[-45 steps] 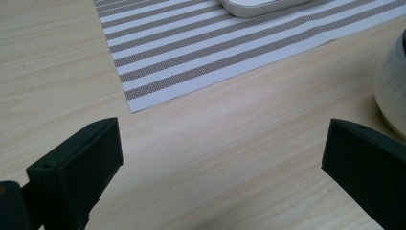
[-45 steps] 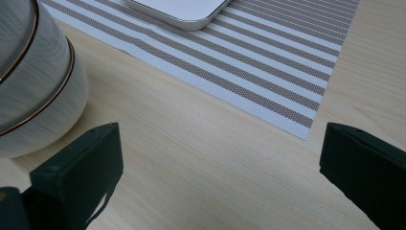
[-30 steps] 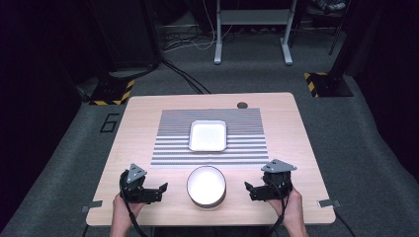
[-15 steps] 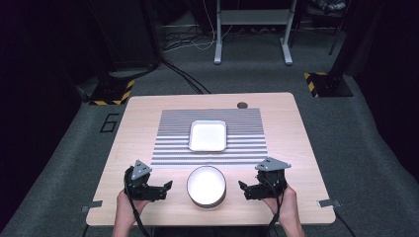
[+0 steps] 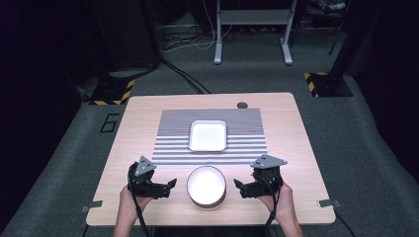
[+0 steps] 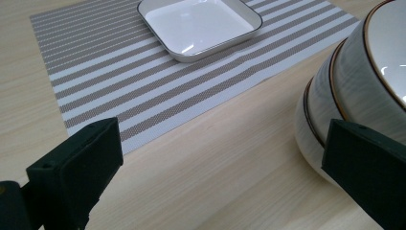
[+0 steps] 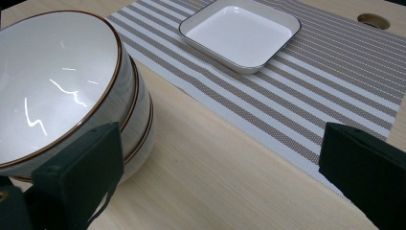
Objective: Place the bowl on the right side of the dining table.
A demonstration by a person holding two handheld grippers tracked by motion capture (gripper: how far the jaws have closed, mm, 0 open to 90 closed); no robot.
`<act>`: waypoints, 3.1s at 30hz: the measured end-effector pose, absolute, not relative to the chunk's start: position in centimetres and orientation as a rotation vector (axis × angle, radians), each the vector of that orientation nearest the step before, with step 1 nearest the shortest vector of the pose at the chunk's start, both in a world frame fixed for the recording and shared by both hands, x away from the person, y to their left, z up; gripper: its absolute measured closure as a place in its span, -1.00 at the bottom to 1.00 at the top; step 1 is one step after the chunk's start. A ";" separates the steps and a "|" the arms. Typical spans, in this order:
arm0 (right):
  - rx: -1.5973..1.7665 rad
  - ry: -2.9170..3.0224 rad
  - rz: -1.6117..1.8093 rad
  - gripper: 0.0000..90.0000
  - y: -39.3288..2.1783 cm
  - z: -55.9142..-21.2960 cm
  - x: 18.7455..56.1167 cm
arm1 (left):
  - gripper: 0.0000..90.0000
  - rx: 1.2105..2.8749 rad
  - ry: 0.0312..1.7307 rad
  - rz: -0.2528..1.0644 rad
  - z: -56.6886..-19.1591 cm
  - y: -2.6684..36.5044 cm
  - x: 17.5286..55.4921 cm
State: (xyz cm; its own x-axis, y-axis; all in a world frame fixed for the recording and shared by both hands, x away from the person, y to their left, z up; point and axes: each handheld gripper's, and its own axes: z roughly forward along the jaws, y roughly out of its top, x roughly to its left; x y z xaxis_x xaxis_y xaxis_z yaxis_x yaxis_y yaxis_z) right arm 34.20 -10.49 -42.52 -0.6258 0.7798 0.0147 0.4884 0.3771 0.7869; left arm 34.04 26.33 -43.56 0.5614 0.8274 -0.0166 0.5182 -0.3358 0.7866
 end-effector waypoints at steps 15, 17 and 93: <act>1.051 2.316 1.131 -0.98 -8.7 -42.0 34.3 | -1.00 1.980 1.048 0.474 -42.9 25.5 33.8; 1.049 2.319 1.132 -0.98 -8.5 -41.9 34.3 | -1.00 1.978 1.032 0.474 -42.6 25.3 33.8; 0.969 2.490 0.991 0.63 -2.3 -43.7 36.2 | 0.58 2.163 0.933 0.377 -44.4 18.1 35.1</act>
State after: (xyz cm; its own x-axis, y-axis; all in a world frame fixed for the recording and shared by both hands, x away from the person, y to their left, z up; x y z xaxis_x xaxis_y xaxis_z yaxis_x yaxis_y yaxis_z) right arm 36.18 -2.27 -43.67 -0.7315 0.6816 -0.0197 0.4818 0.5370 0.6925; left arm 35.06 18.07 -44.39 0.6924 0.7213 -0.0206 0.5042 -0.4633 0.7288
